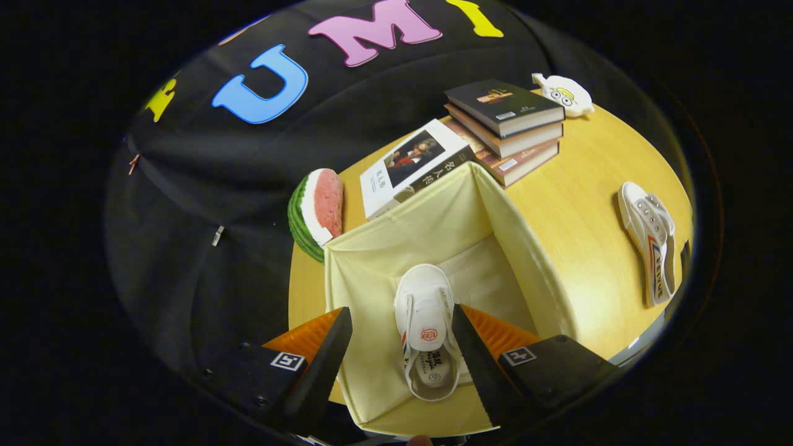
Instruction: Open the storage box then place both shoes into the box .Put the left shoe in first, then the right shoe, with the right side of both shoes facing outward in a uniform manner.
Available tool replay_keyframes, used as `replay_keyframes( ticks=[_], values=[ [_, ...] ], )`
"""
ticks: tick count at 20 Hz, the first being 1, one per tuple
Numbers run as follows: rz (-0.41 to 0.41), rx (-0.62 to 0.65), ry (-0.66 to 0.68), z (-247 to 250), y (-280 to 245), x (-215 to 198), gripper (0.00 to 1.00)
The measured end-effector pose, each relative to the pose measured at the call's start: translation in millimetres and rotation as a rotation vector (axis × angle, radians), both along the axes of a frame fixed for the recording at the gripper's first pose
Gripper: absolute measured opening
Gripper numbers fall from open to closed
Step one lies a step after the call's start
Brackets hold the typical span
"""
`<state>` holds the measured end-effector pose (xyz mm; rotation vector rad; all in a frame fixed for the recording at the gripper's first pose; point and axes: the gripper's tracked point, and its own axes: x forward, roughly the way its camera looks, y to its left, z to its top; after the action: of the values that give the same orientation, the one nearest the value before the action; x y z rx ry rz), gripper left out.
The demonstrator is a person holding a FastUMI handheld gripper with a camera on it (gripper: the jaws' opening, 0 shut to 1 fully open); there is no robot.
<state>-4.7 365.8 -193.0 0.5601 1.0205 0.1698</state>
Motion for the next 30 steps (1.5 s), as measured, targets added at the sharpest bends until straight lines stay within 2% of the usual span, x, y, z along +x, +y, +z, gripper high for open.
replay_keyframes(
  ticks=[3,7,9,12,16,21,25,27,28,30],
  values=[
    [0.048,-0.022,-0.115,42.5,-39.9,1.5,0.99],
    [0.125,-0.159,-0.207,63.7,-135.7,-10.1,0.99],
    [0.136,-0.259,-0.216,54.2,-197.9,-20.8,0.99],
    [0.104,-0.366,-0.175,20.6,-285.8,-37.4,0.99],
    [0.088,-0.411,-0.058,-46.5,-360.4,-69.0,0.99],
    [0.110,-0.429,0.022,-109.9,-393.1,-75.6,0.97],
    [0.114,-0.426,0.030,-143.9,-397.3,-52.4,0.91],
    [0.103,-0.417,0.024,-156.8,-397.3,-37.5,0.85],
    [0.091,-0.405,0.023,-162.5,-394.9,-29.9,0.77],
    [0.071,-0.381,0.021,-173.4,-392.4,-19.0,0.69]
  ],
)
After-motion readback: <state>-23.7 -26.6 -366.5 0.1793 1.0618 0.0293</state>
